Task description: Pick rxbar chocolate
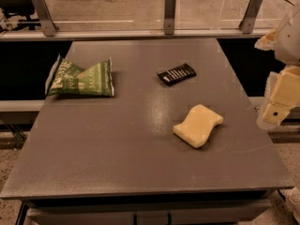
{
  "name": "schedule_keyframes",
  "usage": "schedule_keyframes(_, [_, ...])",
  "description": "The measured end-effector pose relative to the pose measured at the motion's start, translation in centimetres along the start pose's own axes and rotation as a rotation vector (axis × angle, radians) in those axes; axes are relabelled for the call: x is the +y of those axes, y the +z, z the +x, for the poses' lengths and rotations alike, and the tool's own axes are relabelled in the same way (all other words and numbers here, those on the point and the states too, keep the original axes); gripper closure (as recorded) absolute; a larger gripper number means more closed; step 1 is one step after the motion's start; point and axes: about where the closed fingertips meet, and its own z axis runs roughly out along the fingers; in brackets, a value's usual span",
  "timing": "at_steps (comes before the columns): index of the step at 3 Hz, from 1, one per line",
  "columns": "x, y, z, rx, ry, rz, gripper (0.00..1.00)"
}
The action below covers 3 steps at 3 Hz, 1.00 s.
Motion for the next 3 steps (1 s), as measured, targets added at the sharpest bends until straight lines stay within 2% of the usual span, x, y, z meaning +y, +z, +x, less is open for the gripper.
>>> schedule_keyframes(1, [0.0,0.0,0.0,0.000,0.000,0.000,0.00])
schedule_keyframes(2, [-3.1,0.6,-0.2,-0.023,-0.018,0.035,0.00])
schedule_keyframes(3, [-8.3,1.8,-0.1,-0.074,-0.040,0.049,0.00])
